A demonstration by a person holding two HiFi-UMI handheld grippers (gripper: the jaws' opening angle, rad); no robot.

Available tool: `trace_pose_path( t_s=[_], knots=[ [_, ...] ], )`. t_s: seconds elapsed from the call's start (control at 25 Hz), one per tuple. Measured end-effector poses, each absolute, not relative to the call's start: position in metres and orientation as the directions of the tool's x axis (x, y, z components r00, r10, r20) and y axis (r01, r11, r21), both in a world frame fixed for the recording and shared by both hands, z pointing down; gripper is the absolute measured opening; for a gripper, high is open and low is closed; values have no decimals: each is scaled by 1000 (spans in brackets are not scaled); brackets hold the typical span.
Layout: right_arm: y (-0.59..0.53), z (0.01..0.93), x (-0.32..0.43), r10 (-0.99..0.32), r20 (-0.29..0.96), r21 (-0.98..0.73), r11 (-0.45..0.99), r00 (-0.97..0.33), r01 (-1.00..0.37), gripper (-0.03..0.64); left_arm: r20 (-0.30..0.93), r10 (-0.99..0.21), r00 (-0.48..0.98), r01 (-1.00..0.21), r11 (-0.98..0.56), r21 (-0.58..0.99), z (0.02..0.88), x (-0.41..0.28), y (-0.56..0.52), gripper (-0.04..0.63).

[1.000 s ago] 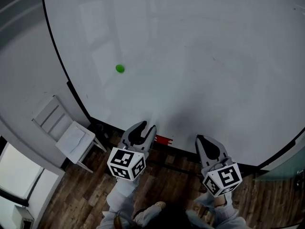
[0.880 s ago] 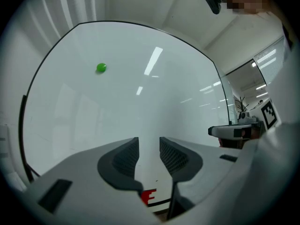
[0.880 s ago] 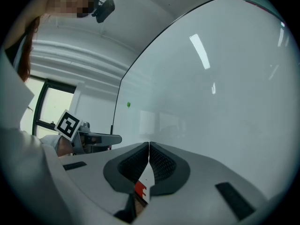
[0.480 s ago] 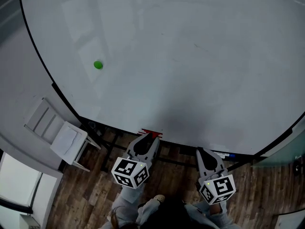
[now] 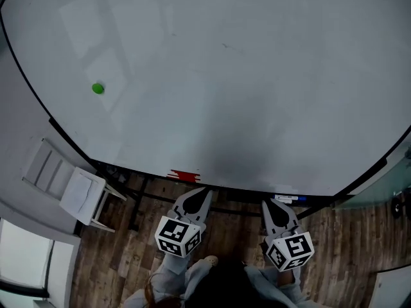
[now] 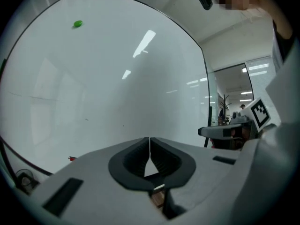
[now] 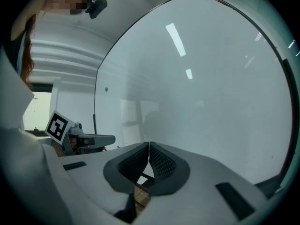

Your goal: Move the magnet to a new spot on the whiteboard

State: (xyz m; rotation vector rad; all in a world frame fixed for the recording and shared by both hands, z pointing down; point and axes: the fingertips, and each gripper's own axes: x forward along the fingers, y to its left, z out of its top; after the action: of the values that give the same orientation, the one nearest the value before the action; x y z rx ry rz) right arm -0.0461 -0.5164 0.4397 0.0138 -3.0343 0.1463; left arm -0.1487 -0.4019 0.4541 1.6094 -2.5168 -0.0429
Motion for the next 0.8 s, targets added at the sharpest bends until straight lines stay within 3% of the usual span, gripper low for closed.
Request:
trace_pose_path(
  t_s=[0.8],
  knots=[
    [-542,458,-48,-32,165,-136,989,-986,-55,28,141,-925,-352,-929,364,66,465,-137,-432,9]
  ],
)
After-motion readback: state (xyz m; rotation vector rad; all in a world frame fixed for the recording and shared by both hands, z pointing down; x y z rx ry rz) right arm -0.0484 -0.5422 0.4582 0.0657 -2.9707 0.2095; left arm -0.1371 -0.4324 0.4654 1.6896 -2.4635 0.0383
